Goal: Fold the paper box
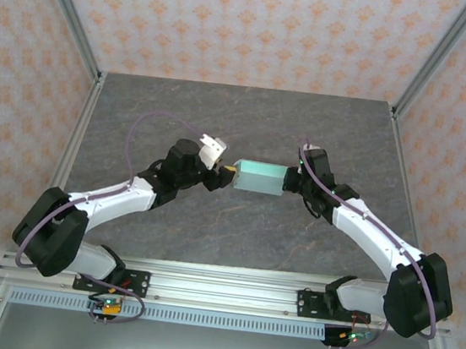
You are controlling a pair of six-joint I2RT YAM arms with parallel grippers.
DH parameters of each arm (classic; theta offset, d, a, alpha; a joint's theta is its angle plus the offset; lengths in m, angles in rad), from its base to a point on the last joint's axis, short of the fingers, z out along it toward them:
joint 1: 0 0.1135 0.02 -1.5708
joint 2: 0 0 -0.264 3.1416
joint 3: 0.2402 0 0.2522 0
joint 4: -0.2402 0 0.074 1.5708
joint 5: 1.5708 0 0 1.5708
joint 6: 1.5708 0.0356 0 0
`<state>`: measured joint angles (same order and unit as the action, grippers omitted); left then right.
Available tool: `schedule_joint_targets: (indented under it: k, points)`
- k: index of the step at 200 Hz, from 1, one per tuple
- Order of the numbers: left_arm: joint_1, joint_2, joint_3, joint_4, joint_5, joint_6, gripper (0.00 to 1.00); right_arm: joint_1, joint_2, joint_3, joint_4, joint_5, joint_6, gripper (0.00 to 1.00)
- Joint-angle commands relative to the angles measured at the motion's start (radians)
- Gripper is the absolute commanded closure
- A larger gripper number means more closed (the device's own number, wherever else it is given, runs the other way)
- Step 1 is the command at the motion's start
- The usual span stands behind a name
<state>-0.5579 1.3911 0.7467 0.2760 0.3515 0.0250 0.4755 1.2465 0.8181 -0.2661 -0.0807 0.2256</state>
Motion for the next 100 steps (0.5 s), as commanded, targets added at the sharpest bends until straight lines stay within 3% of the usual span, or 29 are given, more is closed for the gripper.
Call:
schedule_joint_targets:
  k: [1,31,74,100]
  points:
    - [-0.022,0.042,0.06,0.053,0.004,-0.01,0.42,0.009,0.012,0.028,-0.021,0.07,0.029,0.9]
    - [-0.047,0.124,0.076,0.141,-0.04,-0.099,0.44,0.056,0.027,0.048,-0.035,0.147,0.037,0.9]
    - [-0.068,0.203,0.172,0.067,-0.053,-0.091,0.8,0.083,0.058,0.049,-0.02,0.162,0.064,0.9]
    - [-0.068,0.19,0.199,-0.012,-0.028,-0.057,0.87,0.087,0.056,0.046,-0.022,0.185,0.06,0.9]
